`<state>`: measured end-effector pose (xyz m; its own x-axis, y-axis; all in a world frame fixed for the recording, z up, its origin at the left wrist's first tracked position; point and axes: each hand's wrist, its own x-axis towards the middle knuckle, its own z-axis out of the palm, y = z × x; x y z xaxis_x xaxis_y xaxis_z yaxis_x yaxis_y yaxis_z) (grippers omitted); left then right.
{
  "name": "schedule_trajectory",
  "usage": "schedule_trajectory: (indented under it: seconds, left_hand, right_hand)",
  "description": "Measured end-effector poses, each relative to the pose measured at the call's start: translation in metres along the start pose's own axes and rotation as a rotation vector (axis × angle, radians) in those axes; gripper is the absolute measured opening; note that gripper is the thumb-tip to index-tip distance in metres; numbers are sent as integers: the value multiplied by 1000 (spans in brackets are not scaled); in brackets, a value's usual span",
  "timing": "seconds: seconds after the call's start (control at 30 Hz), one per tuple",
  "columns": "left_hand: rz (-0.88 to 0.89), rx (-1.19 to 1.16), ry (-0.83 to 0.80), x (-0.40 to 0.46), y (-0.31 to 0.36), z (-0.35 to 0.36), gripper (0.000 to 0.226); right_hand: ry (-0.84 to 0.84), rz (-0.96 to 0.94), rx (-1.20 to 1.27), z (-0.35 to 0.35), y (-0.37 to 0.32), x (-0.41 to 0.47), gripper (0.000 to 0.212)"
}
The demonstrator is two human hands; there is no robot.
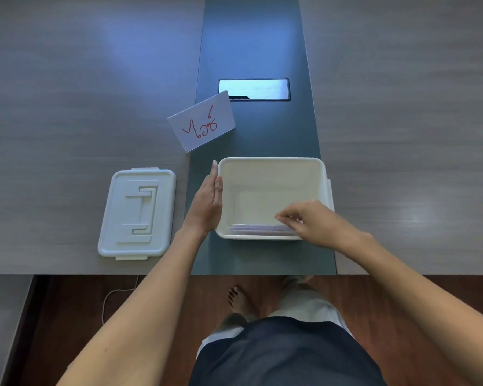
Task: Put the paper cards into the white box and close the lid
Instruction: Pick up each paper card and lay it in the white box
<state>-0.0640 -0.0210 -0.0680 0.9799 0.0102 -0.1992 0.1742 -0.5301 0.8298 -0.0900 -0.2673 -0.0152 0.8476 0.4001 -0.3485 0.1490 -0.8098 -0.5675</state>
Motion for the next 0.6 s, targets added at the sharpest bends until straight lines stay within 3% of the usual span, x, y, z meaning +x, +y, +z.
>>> schedule_trajectory:
  seconds: [0.17,0.3,0.47,0.6]
  left_hand:
    - [-14,9,-8,0,2,0,53]
    - [-18,15,-13,0,3,-1,53]
    - [-9,46,-12,1,2,0,53]
    - [-21,39,-15,2,1,1,54]
  right_hand:
    - [263,-54,79,-42,-9,44,23]
    - [369,-51,156,-73,-18,105,24]
    - [379,-24,151,-88,-36,200,30]
    - [323,-92,-25,-89,-54,255,41]
